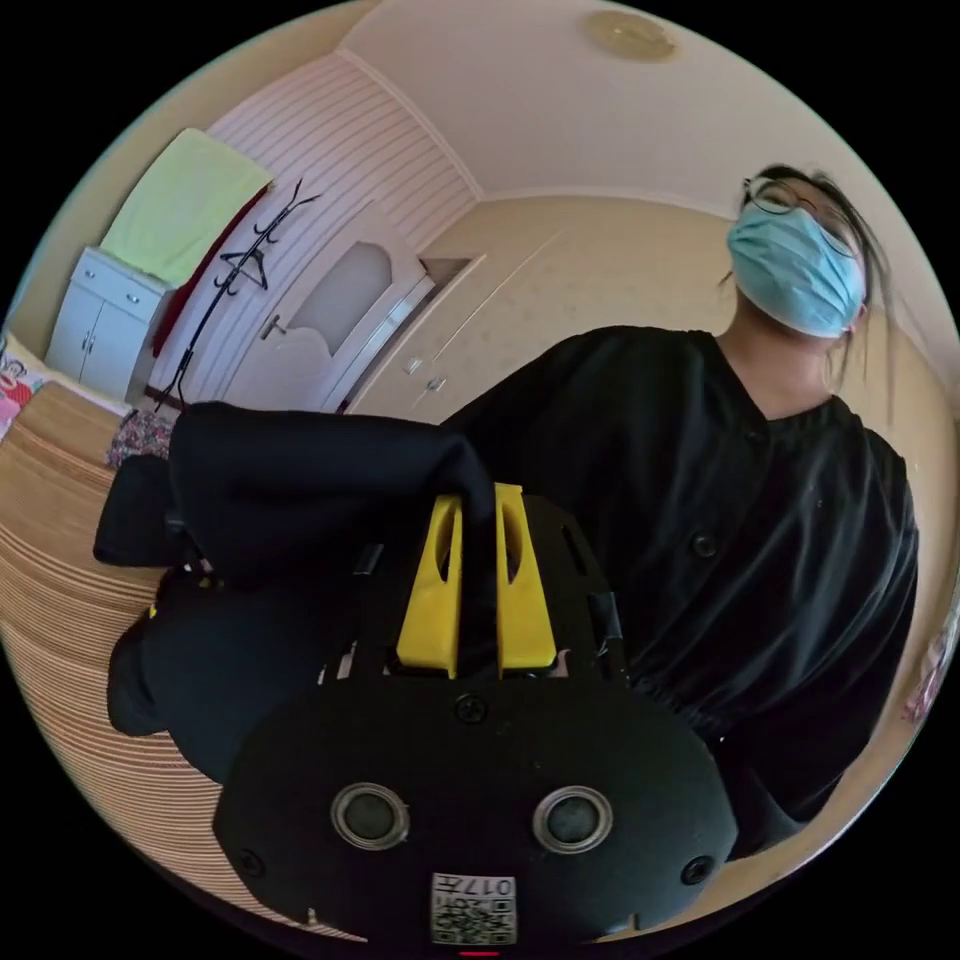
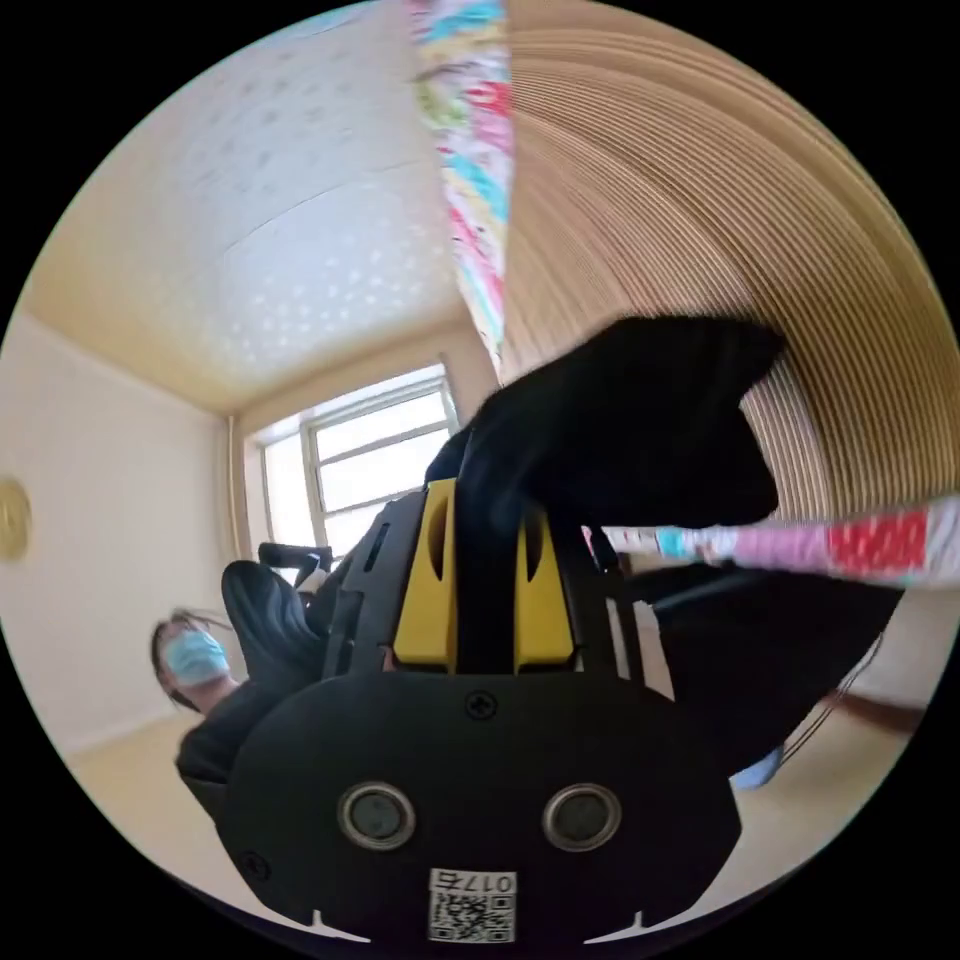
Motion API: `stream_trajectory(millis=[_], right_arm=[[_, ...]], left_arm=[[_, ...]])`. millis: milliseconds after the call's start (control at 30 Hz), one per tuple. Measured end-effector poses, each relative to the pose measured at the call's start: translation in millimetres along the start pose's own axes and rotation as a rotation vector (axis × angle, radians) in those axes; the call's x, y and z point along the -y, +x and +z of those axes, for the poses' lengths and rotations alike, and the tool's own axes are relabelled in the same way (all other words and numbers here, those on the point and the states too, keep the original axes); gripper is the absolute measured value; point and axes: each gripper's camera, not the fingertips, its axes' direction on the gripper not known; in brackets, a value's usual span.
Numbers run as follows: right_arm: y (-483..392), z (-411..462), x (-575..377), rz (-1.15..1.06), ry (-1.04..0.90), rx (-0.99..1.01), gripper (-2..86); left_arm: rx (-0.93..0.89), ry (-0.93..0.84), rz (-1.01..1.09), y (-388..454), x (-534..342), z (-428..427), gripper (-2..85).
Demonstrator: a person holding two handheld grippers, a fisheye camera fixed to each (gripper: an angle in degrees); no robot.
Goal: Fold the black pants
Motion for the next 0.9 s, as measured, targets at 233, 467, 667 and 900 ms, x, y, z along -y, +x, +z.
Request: stream_trajectory(millis=[233,467,667,900], right_arm=[[-175.2,54.6,15.2,-0.673,-0.039,-0.137,6.9],[-252.1,168.7,-33.3,-1.009,-0.174,-0.464,6.3],[-81.3,331.6,-8.7,-0.747,-0.448,-0.736,5.0],[136.6,440.0,-18.0,-0.396,-0.763,-0.737,3.6]], left_arm=[[0.303,-0.253,-0.168,-24.0,-14.3,-49.3,7.4],[0.743,0.017,-0.766,-89.6,-100.5,-217.2,11.9],[0.849,0.470,-0.785,-135.6,-102.3,-289.1,10.9],[0.793,0.310,-1.111,-312.1,-109.8,-282.9,12.7]])
